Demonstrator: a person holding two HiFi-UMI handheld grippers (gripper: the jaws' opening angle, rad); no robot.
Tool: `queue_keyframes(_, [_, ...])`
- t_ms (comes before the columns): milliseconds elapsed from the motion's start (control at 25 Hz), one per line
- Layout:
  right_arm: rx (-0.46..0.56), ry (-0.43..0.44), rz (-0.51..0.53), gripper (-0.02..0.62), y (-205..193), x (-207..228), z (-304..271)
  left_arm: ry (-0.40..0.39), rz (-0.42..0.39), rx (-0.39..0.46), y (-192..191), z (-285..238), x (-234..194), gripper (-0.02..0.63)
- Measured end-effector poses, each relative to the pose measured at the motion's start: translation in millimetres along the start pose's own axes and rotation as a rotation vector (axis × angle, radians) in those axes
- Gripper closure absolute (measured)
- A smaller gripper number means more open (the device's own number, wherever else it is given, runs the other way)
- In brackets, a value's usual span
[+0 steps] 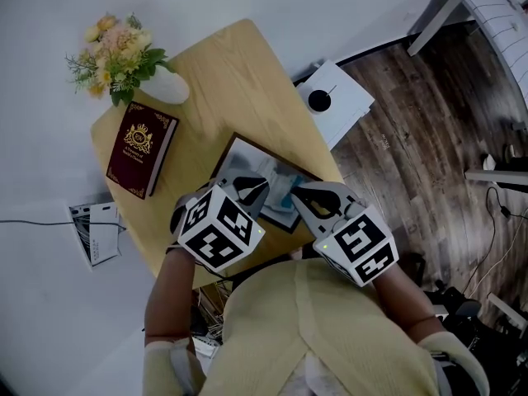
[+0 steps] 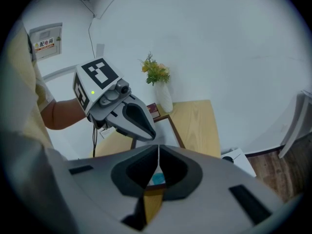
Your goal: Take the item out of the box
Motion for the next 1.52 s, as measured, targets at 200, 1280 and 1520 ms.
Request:
queue_keyframes(200, [-0.017,-0.004,-0.002,0.565,-6,0,2,-0.056,-0.091,-0.058,1,-10,-1,0.583])
queue_keyframes(1280, [-0.052,0.001,-0.004,0.565,-4,1,0,-0.358,-0.478,-0.309,6,-54,5,0.454])
queue_keyframes(1520, [-0.060,-0.018,-0.004,0.565,-8,8,2,-0.388,-0.569,-0.342,10,-57,13,0.454])
Point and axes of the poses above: the fingertips, and each gripper's own axes: z backward along the fingers, x to its right, y out of its top, the point moved 5 cm from there along z, backward along the fingers, and after that the axes turned 4 degrees about -z, right-handed, at the moved point
